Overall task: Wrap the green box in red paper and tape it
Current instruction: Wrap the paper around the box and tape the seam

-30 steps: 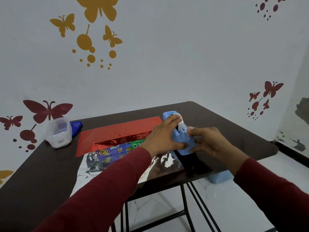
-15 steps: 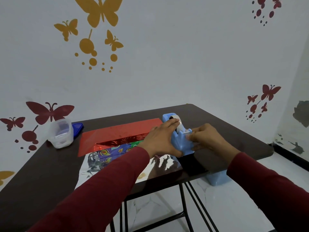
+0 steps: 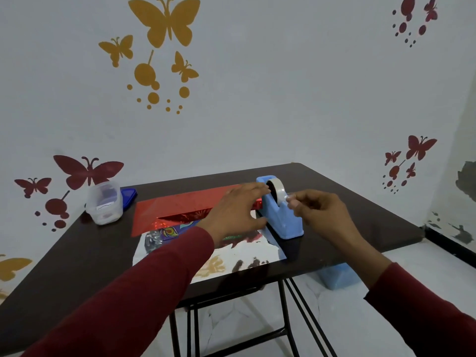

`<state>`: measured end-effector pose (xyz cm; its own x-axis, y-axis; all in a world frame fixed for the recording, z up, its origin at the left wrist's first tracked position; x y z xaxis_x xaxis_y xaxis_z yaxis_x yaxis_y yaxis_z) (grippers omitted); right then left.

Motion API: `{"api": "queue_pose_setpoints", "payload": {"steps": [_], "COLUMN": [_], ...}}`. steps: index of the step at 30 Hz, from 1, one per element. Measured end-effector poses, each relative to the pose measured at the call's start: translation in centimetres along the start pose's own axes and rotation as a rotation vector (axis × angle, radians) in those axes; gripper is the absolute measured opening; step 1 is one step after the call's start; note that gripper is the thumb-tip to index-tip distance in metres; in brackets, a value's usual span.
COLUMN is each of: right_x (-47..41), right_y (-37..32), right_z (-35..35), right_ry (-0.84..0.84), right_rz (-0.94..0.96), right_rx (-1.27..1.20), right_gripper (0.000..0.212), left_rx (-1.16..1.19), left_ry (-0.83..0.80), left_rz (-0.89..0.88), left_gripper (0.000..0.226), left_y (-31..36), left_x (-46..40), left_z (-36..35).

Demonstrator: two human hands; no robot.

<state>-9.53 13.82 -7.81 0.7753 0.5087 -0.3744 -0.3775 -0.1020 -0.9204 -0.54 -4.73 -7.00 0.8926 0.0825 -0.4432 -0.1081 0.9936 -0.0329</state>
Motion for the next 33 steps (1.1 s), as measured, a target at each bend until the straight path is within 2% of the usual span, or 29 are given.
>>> {"api": "queue_pose_setpoints", "payload": {"steps": [6,10,14,16,20,25,33], "right_x": [0.7,0.9,0.5,0.3,0.3,1.0,1.0], "right_y": [-1.4,-1.4,-1.2,-0.8,0.2,1.6,2.3], "right_z": [-4.8,-9.7,-14.1,-16.2,-20.4,-23.7,-26.1], "right_ry": [-0.099,-0.183,-0.187,-0.197,-0.223,-0.224,-0.166], "right_rz": [0.043,0.010,-0.038,-0.107,-0.299,-0.478,-0.367], "right_rx": [-0.125,-0.113,-0.117,-0.185,-0.312,-0.357,-0.178], "right_gripper": [0.017,0.053,0.014,0.004,0.010,0.017,0.013], "left_rx": [-0.087,-0.081,-0.091,-0.086,-0.096,-0.124,-0.095], "left_ry": [0.012,0.004,0.016,0.015,0.016,0.022,0.081], "left_rz": [0.152,0.259,0.332,0.363,0.431,0.445,0.441], "left_gripper": [0.061,0.058,0.055,0.055,0.052,0.034,0.031], "left_y": [-6.0,-9.9,-12.2,-13.0,-15.0,-16.6,-17.8], "left_x": [4.2,8.0,10.8,11.7,13.3,14.0,13.6], "left_z": [2.4,3.8,5.0,5.2,5.2,4.2,3.6]}}
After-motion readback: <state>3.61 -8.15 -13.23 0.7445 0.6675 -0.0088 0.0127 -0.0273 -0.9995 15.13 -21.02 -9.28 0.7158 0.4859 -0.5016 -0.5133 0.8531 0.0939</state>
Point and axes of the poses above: each hand's wrist, its own x-axis away from the middle knuckle, its own z-axis out of the back of the hand, y = z × x, the point moved 5 cm from there along -x, towards the middle knuckle, and after that the axes turned 12 degrees about -x, right-handed, at the moved point
